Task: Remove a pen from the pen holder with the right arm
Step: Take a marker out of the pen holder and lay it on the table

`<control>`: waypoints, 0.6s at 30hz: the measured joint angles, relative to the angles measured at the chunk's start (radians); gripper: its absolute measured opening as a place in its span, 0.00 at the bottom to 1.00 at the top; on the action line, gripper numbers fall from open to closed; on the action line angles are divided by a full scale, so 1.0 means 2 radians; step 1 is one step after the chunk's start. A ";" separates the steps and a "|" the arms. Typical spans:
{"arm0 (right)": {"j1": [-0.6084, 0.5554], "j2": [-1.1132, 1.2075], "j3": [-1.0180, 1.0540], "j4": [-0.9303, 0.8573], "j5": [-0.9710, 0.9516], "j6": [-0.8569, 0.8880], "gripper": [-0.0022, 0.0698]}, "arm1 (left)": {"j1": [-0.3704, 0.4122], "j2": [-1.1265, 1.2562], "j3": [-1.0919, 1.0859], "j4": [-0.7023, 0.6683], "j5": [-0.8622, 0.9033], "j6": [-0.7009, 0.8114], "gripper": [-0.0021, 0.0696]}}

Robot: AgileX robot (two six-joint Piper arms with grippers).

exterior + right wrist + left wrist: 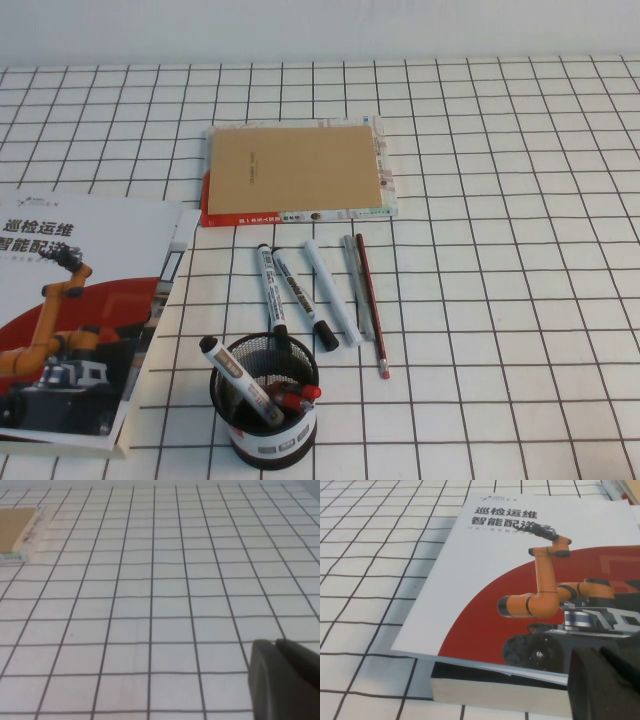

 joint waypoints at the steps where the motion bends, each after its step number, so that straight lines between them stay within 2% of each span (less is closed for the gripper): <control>1: -0.001 -0.014 0.003 0.000 0.000 0.000 0.01 | 0.000 0.000 0.000 0.000 0.000 0.000 0.03; 6: -0.002 -0.073 0.004 -0.003 0.041 0.000 0.01 | 0.000 0.000 0.000 0.000 0.000 0.000 0.03; 10: -0.002 -0.076 0.005 -0.013 0.082 0.000 0.01 | 0.000 0.000 0.000 0.000 0.000 0.000 0.03; 18: -0.002 -0.076 0.005 -0.019 0.091 0.000 0.01 | 0.000 0.000 0.000 0.000 0.000 0.000 0.03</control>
